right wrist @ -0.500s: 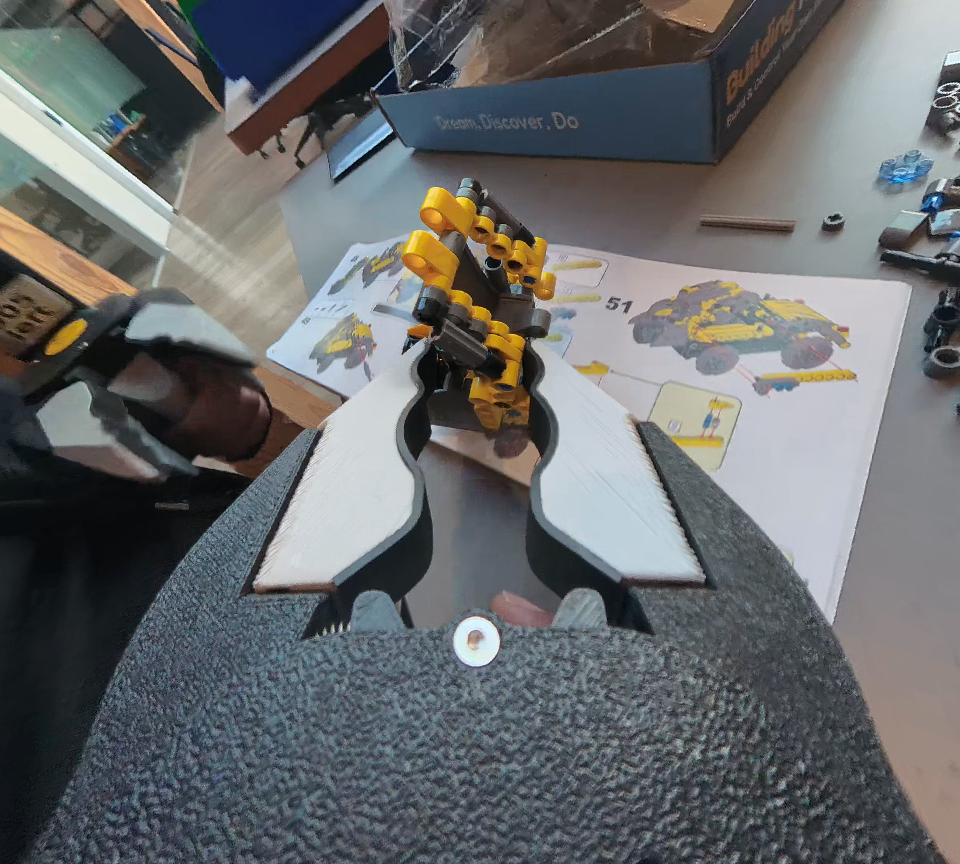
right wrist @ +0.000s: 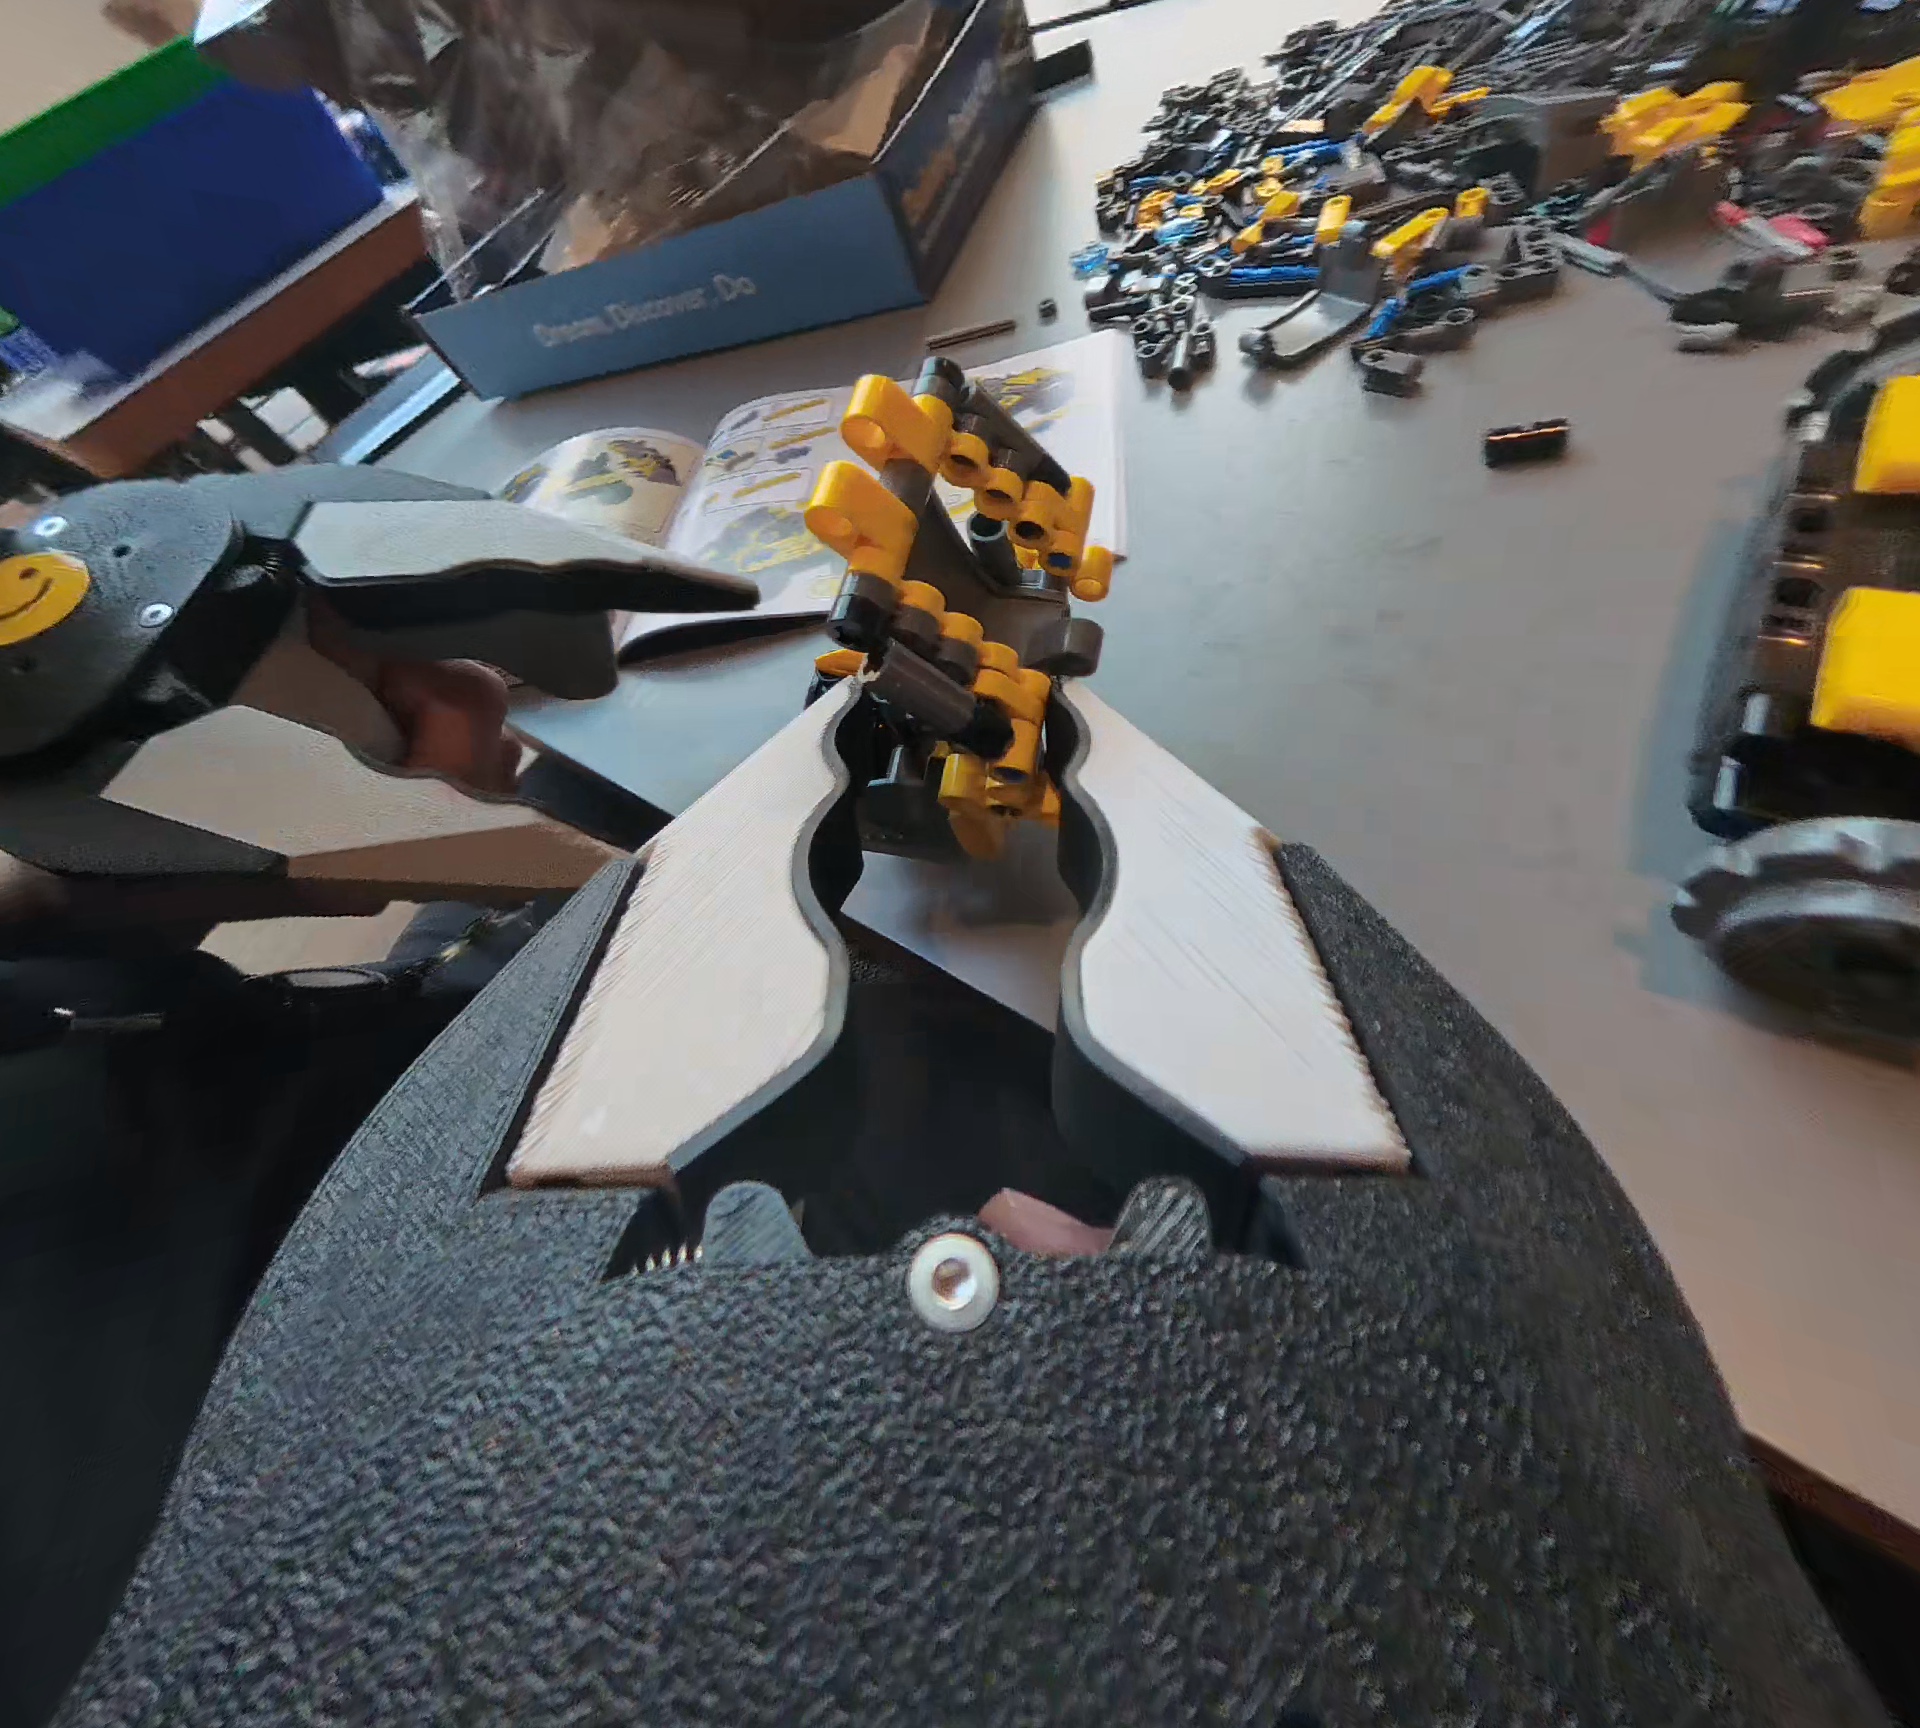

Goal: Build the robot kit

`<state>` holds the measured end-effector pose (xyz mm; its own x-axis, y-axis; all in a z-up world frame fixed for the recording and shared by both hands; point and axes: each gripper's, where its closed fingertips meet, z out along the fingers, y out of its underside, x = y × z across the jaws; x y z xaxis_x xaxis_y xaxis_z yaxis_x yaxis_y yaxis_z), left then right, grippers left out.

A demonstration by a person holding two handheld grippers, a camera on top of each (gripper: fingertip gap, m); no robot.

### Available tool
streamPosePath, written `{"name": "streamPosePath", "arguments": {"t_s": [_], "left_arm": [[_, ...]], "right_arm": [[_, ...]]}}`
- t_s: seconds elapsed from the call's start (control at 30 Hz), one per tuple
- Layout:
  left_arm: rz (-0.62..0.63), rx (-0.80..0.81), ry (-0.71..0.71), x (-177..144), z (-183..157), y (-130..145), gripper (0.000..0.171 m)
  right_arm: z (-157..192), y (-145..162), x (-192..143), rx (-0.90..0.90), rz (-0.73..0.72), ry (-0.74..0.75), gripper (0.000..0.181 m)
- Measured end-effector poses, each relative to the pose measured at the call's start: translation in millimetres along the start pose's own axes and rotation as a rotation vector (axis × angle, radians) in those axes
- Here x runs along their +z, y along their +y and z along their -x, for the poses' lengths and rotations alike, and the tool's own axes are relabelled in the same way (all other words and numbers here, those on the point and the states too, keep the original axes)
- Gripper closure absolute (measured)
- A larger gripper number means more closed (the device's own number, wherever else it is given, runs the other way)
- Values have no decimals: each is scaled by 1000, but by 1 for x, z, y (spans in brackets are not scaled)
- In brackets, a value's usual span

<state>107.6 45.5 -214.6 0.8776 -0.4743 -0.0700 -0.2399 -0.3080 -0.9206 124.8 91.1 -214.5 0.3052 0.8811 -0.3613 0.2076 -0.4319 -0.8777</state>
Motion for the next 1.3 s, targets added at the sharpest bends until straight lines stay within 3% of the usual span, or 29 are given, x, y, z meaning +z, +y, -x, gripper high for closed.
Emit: {"name": "streamPosePath", "arguments": {"t_s": [0.2,0.37,0.4,0.43,0.53,0.87,1.03,1.3], "left_arm": [[47,93,24,34,2,-11,109],[120,105,126,59,-10,-12,107],[116,110,138,62,-12,-15,114],[115,131,131,64,-11,-17,120],[120,189,102,68,-7,-19,113],[290,274,166,91,4,6,111],[299,249,205,93,15,8,113],[311,225,227,93,20,9,113]], "right_arm": [[-21,-5,-14,25,-38,63,149],[-34,-5,-21,33,-51,93,149],[-37,-3,-21,44,-46,91,149],[-38,-2,-22,55,-45,92,149],[-42,2,-25,52,-42,108,149],[-43,3,-16,-30,-14,141,148],[-32,-1,-19,-84,3,36,128],[-52,10,-26,-39,48,40,142]]}}
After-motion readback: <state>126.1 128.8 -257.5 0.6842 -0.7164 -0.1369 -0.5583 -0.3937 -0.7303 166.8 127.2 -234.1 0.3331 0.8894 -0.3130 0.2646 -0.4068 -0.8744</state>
